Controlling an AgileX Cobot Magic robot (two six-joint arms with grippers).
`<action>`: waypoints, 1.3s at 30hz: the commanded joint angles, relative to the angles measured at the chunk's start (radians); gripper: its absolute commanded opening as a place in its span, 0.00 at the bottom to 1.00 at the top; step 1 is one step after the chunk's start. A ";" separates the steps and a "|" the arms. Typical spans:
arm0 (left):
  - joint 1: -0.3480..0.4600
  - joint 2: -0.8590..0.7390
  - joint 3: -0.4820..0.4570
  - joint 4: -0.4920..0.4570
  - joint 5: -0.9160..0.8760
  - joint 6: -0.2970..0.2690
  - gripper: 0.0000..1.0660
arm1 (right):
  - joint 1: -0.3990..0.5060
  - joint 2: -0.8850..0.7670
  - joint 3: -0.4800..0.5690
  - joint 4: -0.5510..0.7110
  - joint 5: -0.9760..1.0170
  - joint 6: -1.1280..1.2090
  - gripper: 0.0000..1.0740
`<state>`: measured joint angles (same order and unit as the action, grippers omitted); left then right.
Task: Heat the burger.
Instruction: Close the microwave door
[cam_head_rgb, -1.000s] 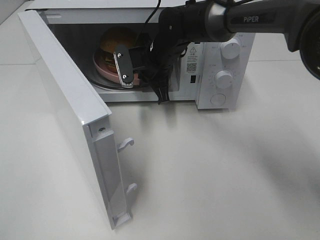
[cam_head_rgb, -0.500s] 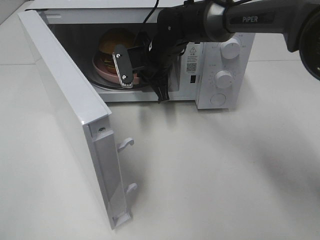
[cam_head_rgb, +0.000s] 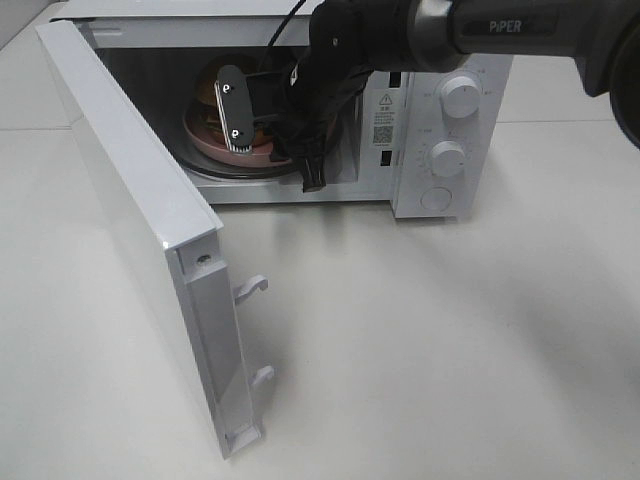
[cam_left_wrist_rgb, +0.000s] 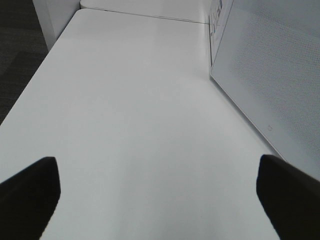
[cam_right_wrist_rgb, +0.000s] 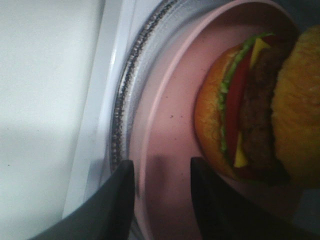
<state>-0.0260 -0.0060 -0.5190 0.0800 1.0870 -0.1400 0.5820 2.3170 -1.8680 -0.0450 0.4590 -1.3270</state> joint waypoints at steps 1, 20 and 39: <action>0.004 -0.011 0.002 -0.003 -0.013 -0.001 0.94 | 0.005 -0.026 0.011 0.000 0.011 0.021 0.39; 0.004 -0.011 0.002 -0.003 -0.013 -0.001 0.94 | 0.005 -0.218 0.337 -0.015 -0.123 0.021 0.50; 0.004 -0.011 0.002 -0.003 -0.013 -0.001 0.94 | 0.005 -0.506 0.743 -0.042 -0.310 0.165 0.80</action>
<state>-0.0260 -0.0060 -0.5190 0.0800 1.0870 -0.1400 0.5820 1.8240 -1.1320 -0.0830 0.1560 -1.1830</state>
